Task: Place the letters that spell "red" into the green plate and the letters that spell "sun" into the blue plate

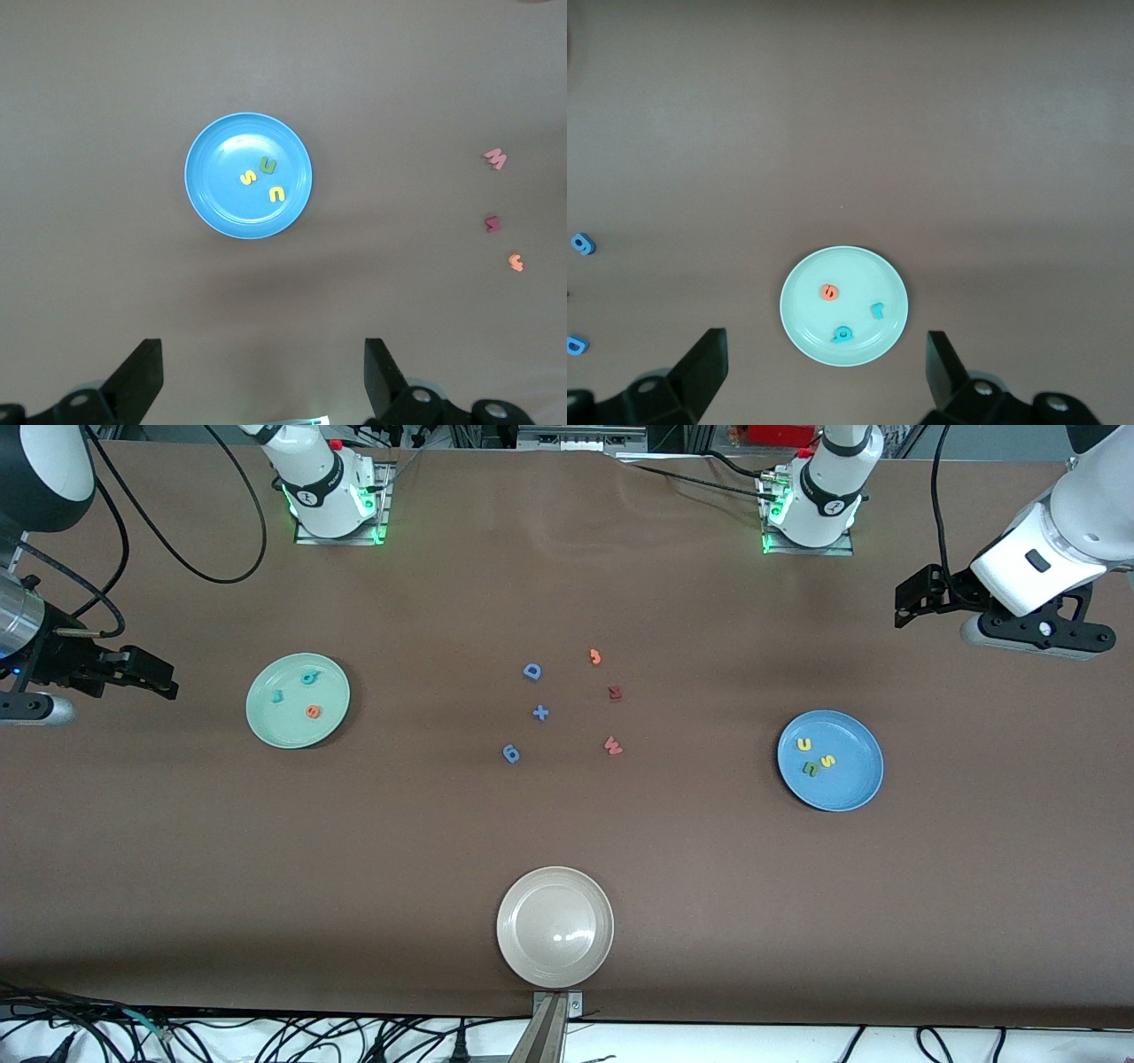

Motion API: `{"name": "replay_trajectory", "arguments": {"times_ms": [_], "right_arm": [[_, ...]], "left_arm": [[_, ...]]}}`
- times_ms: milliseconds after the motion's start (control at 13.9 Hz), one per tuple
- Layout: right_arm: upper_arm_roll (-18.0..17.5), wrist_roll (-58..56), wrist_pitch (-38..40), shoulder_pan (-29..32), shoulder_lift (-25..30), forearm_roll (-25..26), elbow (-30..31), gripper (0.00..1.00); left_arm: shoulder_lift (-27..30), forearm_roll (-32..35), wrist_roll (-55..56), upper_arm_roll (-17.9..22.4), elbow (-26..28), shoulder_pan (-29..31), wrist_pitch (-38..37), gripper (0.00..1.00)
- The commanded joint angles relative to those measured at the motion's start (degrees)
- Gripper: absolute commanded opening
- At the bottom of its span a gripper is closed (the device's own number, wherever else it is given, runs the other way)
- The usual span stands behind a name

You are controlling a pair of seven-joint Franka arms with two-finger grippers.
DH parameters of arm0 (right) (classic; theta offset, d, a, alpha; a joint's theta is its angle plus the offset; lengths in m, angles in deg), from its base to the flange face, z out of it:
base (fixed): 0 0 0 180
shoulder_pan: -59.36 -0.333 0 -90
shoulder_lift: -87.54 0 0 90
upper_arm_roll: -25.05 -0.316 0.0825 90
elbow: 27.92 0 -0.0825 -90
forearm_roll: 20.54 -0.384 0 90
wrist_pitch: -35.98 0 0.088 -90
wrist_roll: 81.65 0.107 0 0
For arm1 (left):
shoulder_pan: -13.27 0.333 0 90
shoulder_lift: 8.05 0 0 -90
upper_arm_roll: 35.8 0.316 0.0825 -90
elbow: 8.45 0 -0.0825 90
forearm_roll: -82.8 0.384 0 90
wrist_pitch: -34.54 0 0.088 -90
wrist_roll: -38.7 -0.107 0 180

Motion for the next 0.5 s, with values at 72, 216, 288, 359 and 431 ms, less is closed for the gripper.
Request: {"name": "replay_trajectory", "arguments": {"times_ms": [72,216,288,359,431], "right_arm": [[-0.47,0.07,-1.02,0.81,1.32,-1.38,1.4,0.99],[-0.47,0.07,-1.11,0.63,1.23,-1.38,1.4,1.0],[-0.47,0.07,-1.11,0.63,1.23,-1.38,1.4,1.0],[-0.47,0.07,-1.19,0.55,1.23,-1.3,1.4,1.0],[-0.47,0.07,-1.11,0.54,1.23,-1.3,1.4,1.0]], "left_arm": [[-0.72,1.89,0.68,-0.2,-1.73,-0.4,-1.23,1.0],[-0.72,1.89,0.59,-0.2,-1.73,-0.32,-1.32,1.0],[-0.72,1.89,0.59,-0.2,-1.73,-0.23,-1.23,1.0],[-0.72,1.89,0.59,-0.2,-1.73,-0.23,-1.23,1.0],[-0.72,1.89,0.59,-0.2,-1.73,-0.32,-1.32,1.0]]}}
